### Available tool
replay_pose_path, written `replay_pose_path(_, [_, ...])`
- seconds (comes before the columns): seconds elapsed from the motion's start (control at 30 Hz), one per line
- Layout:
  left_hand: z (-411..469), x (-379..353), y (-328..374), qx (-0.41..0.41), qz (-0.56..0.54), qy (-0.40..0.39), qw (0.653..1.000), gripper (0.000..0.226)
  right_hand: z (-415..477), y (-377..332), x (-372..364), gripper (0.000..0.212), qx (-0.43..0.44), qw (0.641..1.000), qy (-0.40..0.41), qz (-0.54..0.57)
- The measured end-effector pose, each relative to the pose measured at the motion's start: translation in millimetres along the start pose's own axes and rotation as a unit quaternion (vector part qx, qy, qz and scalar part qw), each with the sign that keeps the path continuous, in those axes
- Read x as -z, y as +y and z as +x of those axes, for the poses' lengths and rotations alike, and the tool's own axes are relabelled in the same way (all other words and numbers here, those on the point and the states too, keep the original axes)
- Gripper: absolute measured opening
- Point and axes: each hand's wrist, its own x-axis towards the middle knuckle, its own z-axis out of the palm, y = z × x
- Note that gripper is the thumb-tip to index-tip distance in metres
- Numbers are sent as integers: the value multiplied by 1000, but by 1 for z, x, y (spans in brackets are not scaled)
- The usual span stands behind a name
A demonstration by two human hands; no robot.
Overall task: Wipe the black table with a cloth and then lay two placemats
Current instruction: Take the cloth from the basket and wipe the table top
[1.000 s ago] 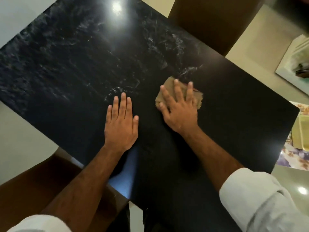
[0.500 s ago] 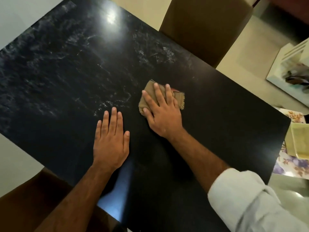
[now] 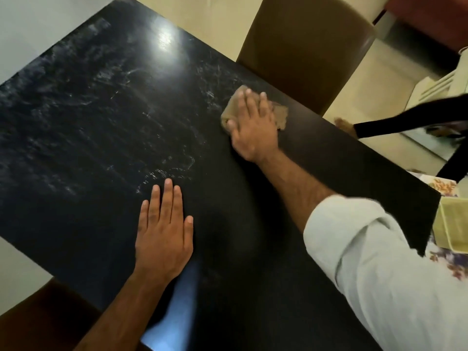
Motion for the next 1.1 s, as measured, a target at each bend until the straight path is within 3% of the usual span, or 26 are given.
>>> replay_pose_path(0.2, [45,11,13,-16,1,-12,1000,77,-84,-8,-12,78,44,998,-29,-27])
replay_pose_path(0.4, [45,9,13,-17,-7,-11,1000,77,7,37,11,79,-95,995,7,-15])
replay_pose_path(0.53, [43,9,14,-16,-9,4,1000,77,33,-11,3,78,-39,999,14,-29])
replay_pose_path(0.67, [43,14,10,-24,-44,0,999,79,-42,-69,-17,78,85,996,-12,-31])
replay_pose_path(0.77, [35,20,-11,20,-69,-10,997,82,-98,-64,-26,76,134,989,-12,-58])
replay_pose_path(0.87, [11,21,-48,85,-41,-19,995,87,-90,-41,-19,76,77,995,-31,-61])
replay_pose_path(0.97, [-9,19,-74,118,-35,-32,992,89,-58,-55,-20,74,-7,999,3,-42])
replay_pose_path(1.1, [-13,19,-76,118,-52,-21,991,86,-67,-121,-47,74,55,997,35,-47])
